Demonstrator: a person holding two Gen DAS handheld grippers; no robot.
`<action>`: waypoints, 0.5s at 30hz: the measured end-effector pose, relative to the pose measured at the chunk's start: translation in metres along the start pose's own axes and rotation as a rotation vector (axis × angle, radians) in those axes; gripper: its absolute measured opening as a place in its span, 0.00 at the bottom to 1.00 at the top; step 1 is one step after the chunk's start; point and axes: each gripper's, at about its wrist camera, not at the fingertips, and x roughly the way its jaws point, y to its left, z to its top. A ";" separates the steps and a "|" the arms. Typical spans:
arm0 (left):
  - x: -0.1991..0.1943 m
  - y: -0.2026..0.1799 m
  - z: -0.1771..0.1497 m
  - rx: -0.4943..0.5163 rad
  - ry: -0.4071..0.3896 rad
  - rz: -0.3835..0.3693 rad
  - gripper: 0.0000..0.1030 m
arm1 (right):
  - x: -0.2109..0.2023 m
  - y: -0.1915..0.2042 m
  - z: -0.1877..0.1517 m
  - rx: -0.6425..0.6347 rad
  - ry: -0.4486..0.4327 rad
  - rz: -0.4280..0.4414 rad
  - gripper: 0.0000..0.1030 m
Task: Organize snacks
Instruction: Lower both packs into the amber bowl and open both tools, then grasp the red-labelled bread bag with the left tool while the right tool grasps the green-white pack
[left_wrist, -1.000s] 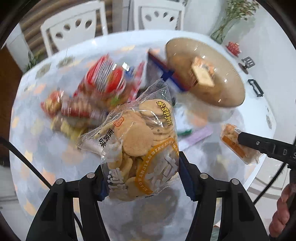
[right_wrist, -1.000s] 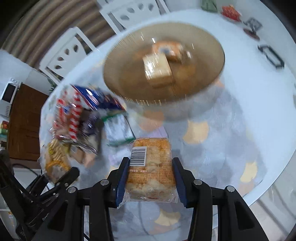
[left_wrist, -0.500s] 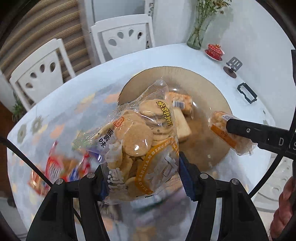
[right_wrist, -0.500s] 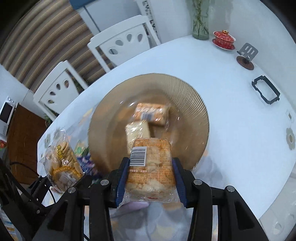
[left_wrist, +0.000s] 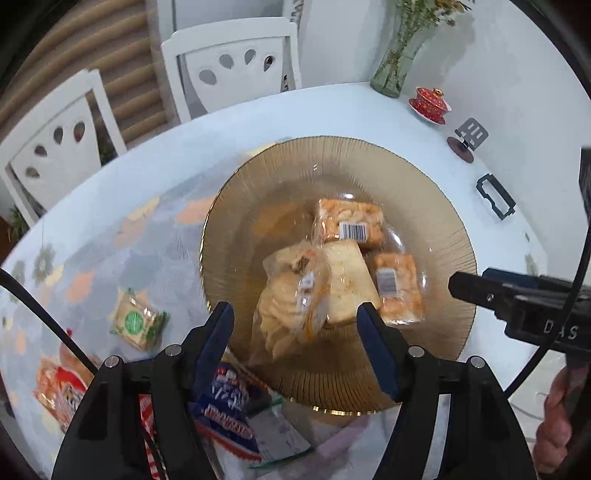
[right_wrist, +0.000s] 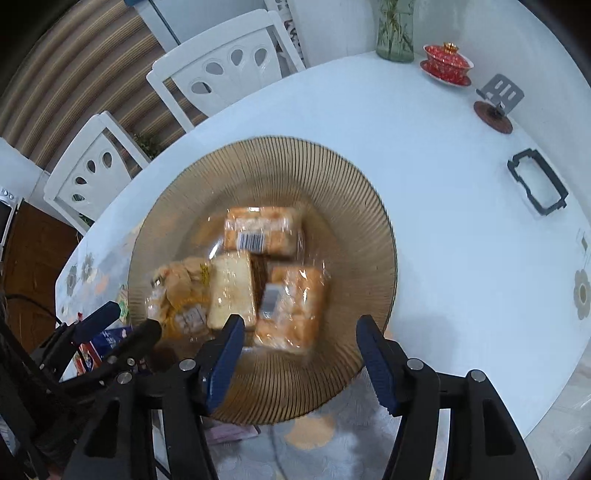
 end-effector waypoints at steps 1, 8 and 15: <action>-0.002 0.003 -0.004 -0.012 0.001 -0.004 0.65 | 0.001 0.001 -0.004 -0.002 0.007 0.001 0.59; -0.020 0.026 -0.031 -0.082 -0.003 0.012 0.65 | 0.002 0.023 -0.030 -0.075 0.032 0.005 0.59; -0.068 0.055 -0.064 -0.146 -0.075 0.057 0.65 | -0.009 0.058 -0.058 -0.145 0.038 0.067 0.59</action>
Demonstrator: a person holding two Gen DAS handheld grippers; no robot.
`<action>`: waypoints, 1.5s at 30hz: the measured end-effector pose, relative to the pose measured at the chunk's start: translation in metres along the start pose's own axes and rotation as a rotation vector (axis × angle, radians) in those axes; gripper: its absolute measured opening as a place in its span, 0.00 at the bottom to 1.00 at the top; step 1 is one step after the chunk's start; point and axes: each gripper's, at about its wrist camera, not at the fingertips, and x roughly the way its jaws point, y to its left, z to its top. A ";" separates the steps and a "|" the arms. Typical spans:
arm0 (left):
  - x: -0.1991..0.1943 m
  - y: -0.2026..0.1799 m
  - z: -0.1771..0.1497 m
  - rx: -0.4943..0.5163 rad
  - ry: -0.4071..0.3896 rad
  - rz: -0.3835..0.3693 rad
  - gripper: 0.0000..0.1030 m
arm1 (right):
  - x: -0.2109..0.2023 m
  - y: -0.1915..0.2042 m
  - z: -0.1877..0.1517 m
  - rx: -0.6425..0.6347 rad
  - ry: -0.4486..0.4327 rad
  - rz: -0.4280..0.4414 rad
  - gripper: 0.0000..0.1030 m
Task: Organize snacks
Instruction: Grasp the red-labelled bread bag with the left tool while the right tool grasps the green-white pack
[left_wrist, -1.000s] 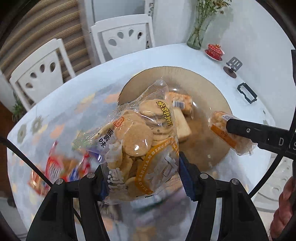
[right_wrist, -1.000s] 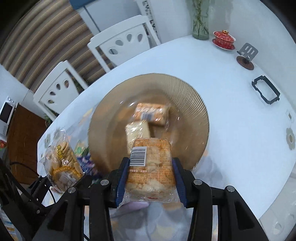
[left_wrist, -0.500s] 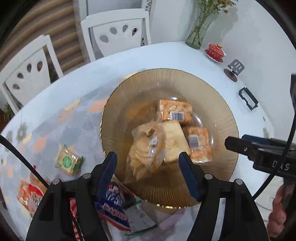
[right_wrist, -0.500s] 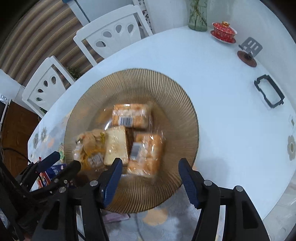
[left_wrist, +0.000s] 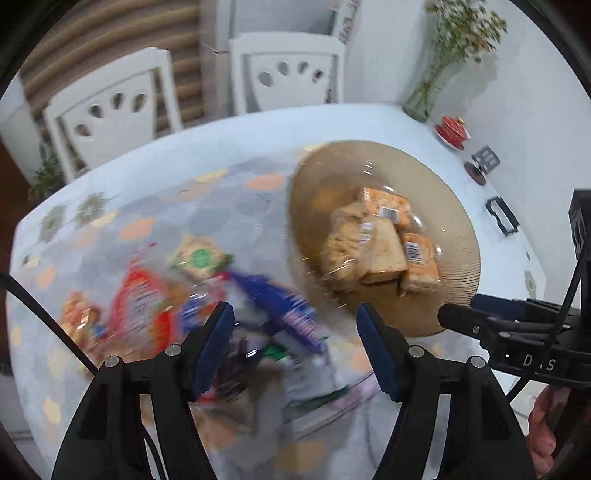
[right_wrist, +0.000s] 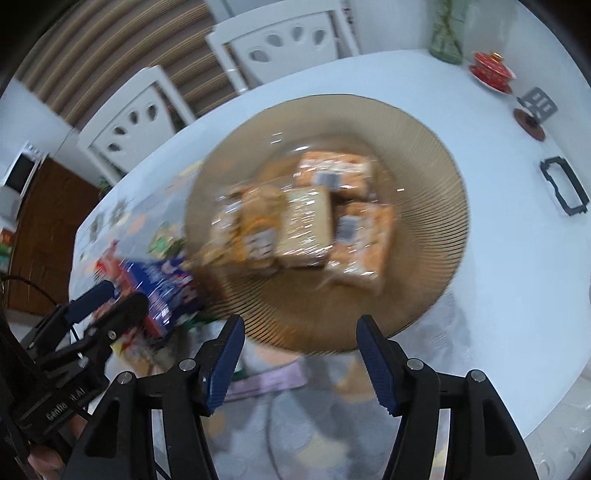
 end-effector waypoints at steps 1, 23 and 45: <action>-0.006 0.008 -0.003 -0.017 -0.009 0.006 0.65 | -0.002 0.008 -0.005 -0.016 0.000 0.009 0.59; -0.053 0.217 -0.123 -0.439 0.034 0.185 0.66 | 0.015 0.122 -0.070 -0.218 0.102 0.053 0.59; 0.057 0.252 -0.045 -0.069 0.095 0.036 0.78 | 0.077 0.096 -0.052 -0.074 0.140 -0.014 0.59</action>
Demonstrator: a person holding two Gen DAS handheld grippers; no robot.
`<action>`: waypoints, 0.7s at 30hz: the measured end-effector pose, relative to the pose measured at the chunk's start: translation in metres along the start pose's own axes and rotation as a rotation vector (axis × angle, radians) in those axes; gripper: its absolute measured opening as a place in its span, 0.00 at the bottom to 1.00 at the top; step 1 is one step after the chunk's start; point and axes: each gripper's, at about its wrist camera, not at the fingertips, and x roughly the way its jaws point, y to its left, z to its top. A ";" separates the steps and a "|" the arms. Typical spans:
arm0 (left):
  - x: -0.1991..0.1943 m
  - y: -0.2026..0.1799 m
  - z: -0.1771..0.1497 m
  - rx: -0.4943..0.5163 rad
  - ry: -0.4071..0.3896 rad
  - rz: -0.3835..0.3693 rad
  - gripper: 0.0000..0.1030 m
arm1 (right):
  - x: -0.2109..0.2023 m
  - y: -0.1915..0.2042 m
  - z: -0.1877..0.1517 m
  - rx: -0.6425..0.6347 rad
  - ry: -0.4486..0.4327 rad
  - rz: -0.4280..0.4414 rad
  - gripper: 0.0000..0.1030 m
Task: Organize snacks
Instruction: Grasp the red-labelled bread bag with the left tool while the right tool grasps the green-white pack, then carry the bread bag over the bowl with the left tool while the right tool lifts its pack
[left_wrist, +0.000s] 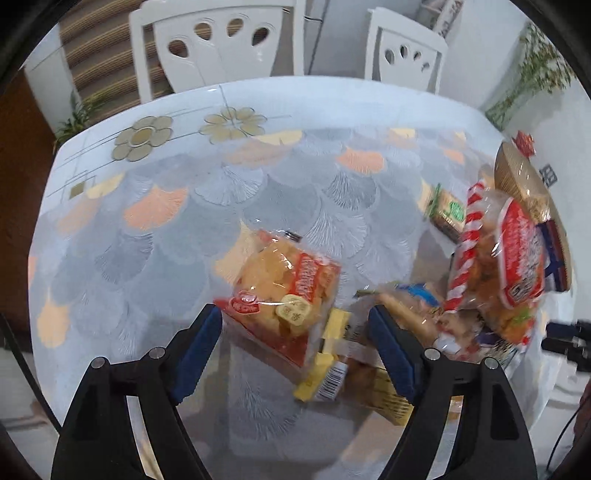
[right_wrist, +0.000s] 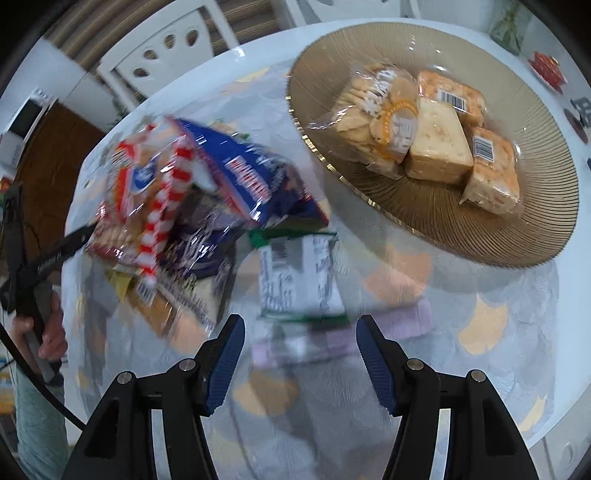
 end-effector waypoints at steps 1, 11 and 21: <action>0.003 0.000 0.000 0.015 0.005 0.000 0.78 | 0.006 -0.001 0.004 0.016 -0.002 -0.010 0.59; 0.021 0.005 0.004 0.046 0.026 0.012 0.76 | 0.046 0.003 0.022 0.054 0.027 -0.027 0.72; 0.017 0.004 -0.003 0.017 -0.038 0.043 0.48 | 0.064 0.029 0.017 -0.044 -0.025 -0.188 0.55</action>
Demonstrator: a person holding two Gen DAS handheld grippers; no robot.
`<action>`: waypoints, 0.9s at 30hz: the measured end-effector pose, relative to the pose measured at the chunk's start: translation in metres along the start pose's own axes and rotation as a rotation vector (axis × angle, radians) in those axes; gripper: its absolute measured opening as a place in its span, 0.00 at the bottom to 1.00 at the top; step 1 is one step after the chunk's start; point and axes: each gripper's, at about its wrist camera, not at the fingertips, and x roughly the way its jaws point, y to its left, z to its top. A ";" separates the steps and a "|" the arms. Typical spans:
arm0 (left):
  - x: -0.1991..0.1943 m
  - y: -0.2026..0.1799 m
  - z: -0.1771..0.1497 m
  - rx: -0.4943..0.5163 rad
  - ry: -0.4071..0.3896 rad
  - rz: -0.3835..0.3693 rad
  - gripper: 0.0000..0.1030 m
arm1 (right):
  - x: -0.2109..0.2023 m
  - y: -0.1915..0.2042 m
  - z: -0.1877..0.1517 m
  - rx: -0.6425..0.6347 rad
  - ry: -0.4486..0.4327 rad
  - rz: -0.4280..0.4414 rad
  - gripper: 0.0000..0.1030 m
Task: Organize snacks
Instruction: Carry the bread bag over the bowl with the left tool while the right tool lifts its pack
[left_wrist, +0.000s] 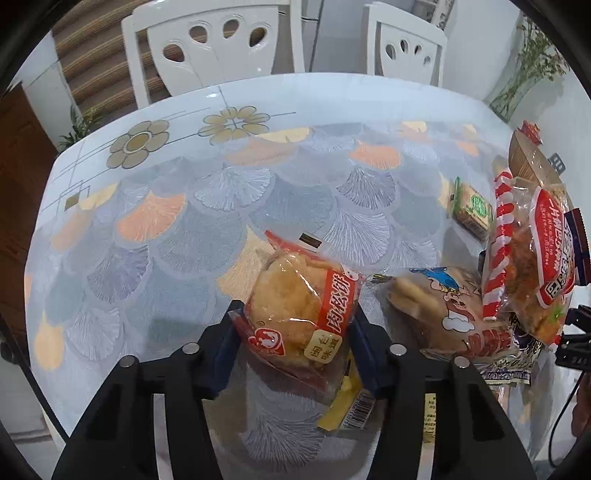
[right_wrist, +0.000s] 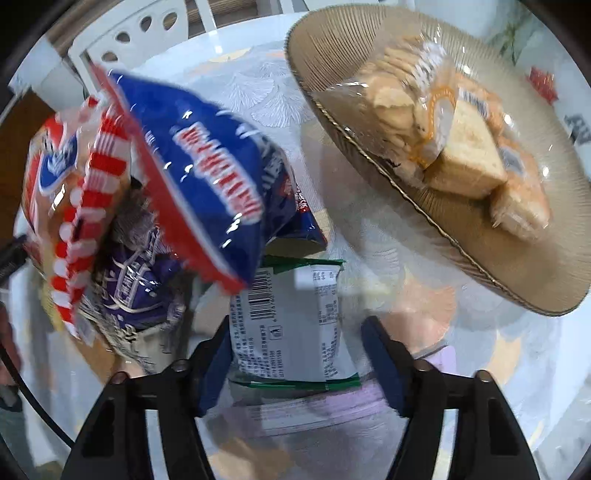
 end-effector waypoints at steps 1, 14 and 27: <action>-0.001 0.000 -0.001 -0.008 -0.003 0.001 0.48 | -0.001 0.003 -0.001 -0.011 -0.017 -0.006 0.53; -0.038 -0.002 -0.036 -0.096 -0.034 0.022 0.45 | -0.016 -0.010 -0.027 -0.007 -0.055 0.046 0.49; -0.101 -0.041 -0.062 -0.078 -0.108 -0.025 0.45 | -0.073 -0.028 -0.063 -0.004 -0.101 0.118 0.49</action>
